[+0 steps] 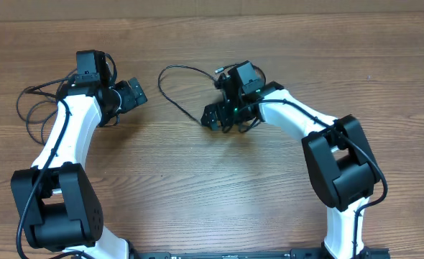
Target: Untangle cables
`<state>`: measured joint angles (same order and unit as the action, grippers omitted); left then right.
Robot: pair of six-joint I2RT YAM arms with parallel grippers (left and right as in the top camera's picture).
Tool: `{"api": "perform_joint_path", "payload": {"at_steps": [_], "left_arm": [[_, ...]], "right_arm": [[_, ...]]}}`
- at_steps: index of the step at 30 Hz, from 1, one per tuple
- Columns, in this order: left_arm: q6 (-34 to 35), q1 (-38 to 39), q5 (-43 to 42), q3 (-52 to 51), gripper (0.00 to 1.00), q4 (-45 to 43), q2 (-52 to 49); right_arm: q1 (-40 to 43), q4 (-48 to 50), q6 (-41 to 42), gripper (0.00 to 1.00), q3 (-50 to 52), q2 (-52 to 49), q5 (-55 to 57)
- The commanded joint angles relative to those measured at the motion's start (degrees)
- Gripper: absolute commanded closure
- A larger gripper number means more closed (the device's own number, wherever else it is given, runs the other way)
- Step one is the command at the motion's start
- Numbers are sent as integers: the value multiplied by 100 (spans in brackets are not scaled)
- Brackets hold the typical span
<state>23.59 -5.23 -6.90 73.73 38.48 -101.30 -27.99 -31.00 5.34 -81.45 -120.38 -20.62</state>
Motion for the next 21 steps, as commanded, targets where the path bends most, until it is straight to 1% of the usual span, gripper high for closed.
{"api": "perform_joint_path", "payload": {"at_steps": [1,7,12,13,17,20,21], "left_arm": [[-136,39,-66,-37,0,-24,-61],[-136,39,-66,-37,0,-26,-61],[-136,39,-66,-37,0,-26,-61],[-138,39,-66,-37,0,-26,-61],[-136,39,-66,-37,0,-26,-61],[-136,39,-66,-37,0,-26,-61],[-136,39,-66,-37,0,-26,-61]], "right_arm": [[-243,-223,-122,0,7,-105,22],[-732,-542,-136,0,-155,-105,686],[-1287,-562,-87,0,-190,-105,1202],[-1377,-553,-42,0,-190,-105,1200],[-1746,-509,577,0,-186,-107,1202],[-1978,-511,664,17,-186,-116,1303],[-2079,-511,693,29,-184,-116,1502]]}}
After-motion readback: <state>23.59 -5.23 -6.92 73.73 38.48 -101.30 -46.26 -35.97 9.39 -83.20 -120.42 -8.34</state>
